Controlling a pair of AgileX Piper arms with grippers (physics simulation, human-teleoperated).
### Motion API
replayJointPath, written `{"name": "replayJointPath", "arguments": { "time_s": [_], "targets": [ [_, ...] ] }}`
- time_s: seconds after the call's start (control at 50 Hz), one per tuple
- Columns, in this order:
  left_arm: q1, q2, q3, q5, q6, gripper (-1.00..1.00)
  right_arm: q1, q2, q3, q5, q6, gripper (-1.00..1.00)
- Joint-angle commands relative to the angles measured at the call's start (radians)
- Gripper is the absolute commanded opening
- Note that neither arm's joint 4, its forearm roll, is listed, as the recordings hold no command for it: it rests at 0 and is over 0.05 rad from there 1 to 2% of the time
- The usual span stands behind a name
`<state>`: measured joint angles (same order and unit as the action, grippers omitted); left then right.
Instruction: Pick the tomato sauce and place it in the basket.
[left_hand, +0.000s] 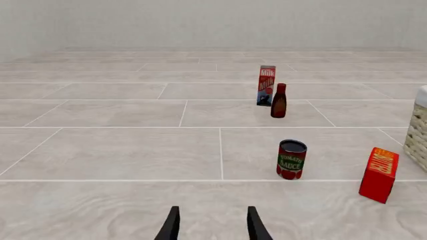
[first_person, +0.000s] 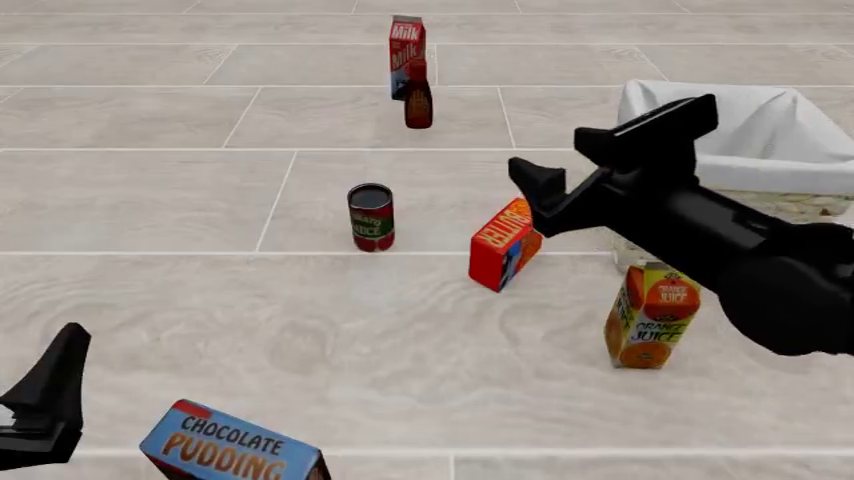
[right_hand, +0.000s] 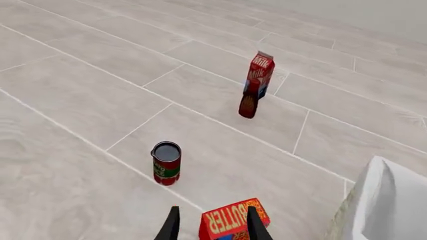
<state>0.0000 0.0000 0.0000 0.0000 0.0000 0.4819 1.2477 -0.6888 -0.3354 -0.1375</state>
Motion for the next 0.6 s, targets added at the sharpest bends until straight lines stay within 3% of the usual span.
{"name": "replayJointPath", "arguments": {
  "time_s": [0.02,0.4,0.6],
  "targets": [
    [0.0,0.0,0.0,0.0,0.0,1.0,0.067,0.125,-0.107,0.016,0.015,1.0],
    [0.0,0.0,0.0,0.0,0.0,1.0,0.129,0.286,-0.248,0.08,0.01,1.0],
    [0.0,0.0,0.0,0.0,0.0,1.0,0.153,0.358,-0.288,0.056,0.009,1.0]
  ]
}}
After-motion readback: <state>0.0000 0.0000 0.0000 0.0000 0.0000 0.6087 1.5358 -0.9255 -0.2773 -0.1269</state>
